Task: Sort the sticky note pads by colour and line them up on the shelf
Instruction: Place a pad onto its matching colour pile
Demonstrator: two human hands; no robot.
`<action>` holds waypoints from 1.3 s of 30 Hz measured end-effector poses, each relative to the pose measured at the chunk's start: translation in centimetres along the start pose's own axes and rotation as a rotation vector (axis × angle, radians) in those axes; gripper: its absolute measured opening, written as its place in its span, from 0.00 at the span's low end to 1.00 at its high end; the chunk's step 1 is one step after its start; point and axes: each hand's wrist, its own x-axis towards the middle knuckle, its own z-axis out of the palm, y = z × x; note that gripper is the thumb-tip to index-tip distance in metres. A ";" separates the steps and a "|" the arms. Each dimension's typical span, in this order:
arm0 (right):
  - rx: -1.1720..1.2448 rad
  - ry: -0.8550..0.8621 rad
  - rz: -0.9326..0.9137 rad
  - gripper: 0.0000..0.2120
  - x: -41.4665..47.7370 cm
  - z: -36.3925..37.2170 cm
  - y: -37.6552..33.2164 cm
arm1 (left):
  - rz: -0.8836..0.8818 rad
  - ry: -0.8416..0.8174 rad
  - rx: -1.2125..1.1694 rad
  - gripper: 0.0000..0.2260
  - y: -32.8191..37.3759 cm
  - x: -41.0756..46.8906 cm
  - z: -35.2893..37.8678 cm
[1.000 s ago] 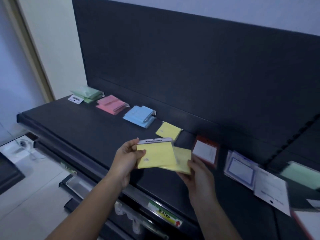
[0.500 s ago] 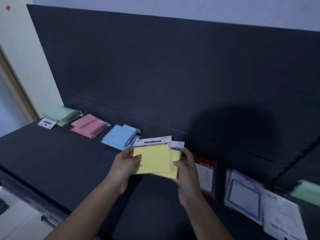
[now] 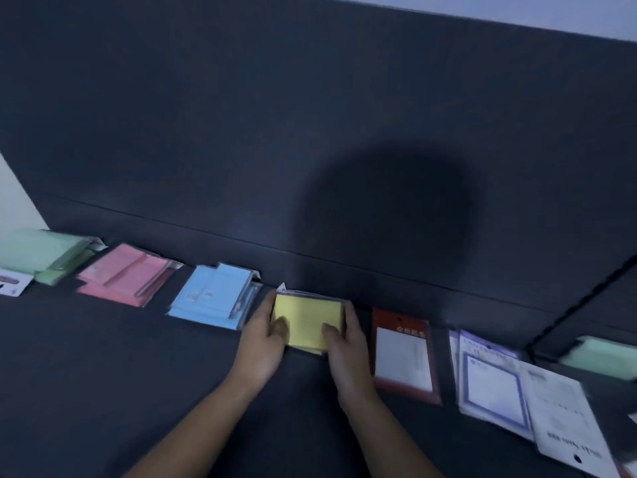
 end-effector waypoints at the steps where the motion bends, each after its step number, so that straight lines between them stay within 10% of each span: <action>1: -0.037 0.015 -0.011 0.29 0.2 0.3 0.0 | 0.040 -0.004 0.012 0.20 -0.3 0.0 0.1; 18: 0.138 0.296 0.088 0.16 -3.7 1.5 -0.1 | 0.209 0.083 0.028 0.17 -1.3 -1.6 -0.4; 27: 0.165 0.312 -0.009 0.18 -9.0 -2.4 -1.4 | 0.465 -0.357 -0.024 0.15 2.8 -5.2 3.8; 39: 0.020 0.806 0.041 0.12 -18.9 -22.7 2.9 | 0.538 -0.610 0.051 0.09 8.5 -13.9 18.8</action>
